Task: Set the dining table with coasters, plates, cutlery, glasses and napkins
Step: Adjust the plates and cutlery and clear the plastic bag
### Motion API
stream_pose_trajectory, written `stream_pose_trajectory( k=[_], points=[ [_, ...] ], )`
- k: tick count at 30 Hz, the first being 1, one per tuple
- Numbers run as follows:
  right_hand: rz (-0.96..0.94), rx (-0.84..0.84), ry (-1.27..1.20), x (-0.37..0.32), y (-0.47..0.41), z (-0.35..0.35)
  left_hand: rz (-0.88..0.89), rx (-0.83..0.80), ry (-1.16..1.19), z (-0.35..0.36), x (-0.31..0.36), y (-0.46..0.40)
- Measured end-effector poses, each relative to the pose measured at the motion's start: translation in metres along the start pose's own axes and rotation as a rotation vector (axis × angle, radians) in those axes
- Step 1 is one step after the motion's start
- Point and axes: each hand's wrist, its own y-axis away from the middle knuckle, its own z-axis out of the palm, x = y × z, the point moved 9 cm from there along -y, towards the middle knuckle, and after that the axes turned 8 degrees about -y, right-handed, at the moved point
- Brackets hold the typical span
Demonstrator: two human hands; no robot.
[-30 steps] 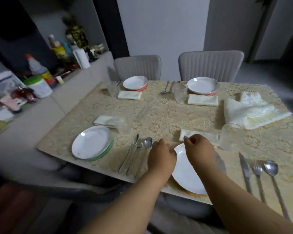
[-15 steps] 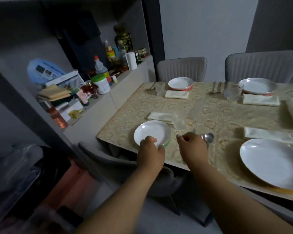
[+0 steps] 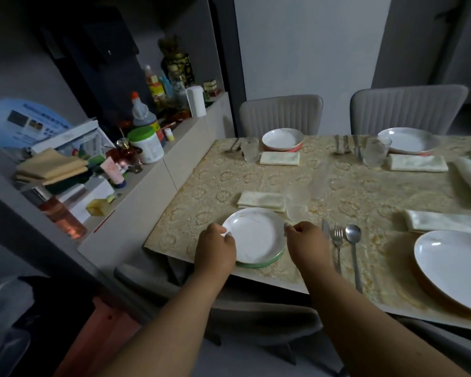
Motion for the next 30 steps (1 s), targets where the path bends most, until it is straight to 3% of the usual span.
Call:
stream_pose_trajectory(
  k=[8, 18, 26, 30],
  points=[
    [0.095, 0.038, 0.020, 0.017, -0.068, 0.035, -0.052, -0.069, -0.073, 0.026, -0.016, -0.076],
    [0.319, 0.076, 0.097, 0.082, -0.084, 0.042, -0.095, -0.212, -0.152, 0.072, -0.054, -0.123],
    [0.368, -0.032, 0.366, 0.094, -0.095, 0.070, -0.102, -0.392, -0.188, 0.134, -0.086, -0.147],
    [0.401, -0.086, 0.408, 0.099, -0.100, 0.085, -0.098, -0.366, -0.163, 0.139, -0.086, -0.152]
  ],
)
